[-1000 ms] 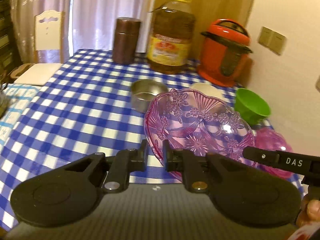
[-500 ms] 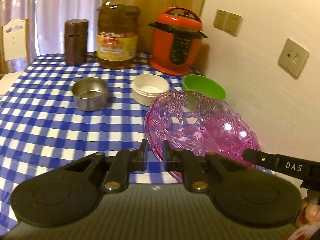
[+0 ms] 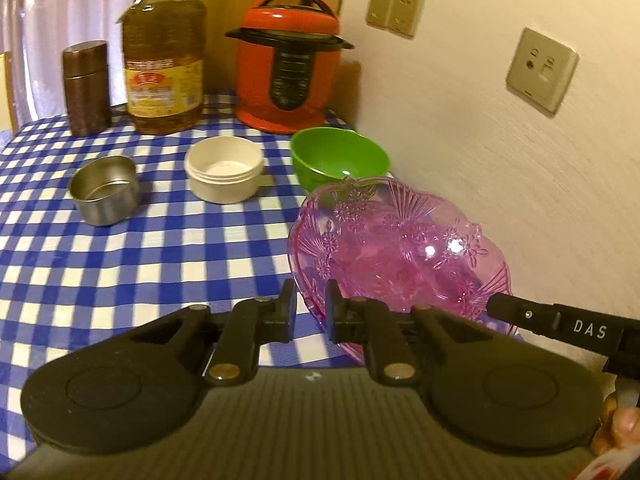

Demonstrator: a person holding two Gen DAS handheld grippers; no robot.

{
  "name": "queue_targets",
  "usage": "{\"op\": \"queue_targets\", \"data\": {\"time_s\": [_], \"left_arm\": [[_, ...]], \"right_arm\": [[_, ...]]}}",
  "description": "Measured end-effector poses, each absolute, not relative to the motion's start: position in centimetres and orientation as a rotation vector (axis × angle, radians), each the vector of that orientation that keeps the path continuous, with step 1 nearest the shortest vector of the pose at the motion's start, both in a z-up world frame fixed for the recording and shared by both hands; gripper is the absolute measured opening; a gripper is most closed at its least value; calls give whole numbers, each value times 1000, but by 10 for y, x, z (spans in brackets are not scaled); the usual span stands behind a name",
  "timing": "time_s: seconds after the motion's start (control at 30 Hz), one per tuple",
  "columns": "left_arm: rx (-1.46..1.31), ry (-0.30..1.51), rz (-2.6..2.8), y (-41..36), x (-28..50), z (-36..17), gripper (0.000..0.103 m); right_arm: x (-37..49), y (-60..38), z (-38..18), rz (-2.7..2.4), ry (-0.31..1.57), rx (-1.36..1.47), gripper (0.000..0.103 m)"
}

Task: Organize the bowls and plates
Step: 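Carry the plate over the stacked pink plates by the wall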

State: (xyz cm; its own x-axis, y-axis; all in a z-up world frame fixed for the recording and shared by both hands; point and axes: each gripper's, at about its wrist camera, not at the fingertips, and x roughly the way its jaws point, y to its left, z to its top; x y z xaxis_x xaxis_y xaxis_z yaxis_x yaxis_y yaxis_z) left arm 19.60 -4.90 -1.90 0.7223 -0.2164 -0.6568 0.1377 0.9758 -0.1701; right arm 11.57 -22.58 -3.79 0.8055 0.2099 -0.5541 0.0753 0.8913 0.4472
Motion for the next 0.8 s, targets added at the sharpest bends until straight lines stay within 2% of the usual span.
{"op": "queue_targets", "data": {"time_s": [0.8], "left_arm": [[-2, 798, -226, -110, 252, -60, 13]], "right_arm": [[158, -271, -70, -27, 668, 445, 15]]}}
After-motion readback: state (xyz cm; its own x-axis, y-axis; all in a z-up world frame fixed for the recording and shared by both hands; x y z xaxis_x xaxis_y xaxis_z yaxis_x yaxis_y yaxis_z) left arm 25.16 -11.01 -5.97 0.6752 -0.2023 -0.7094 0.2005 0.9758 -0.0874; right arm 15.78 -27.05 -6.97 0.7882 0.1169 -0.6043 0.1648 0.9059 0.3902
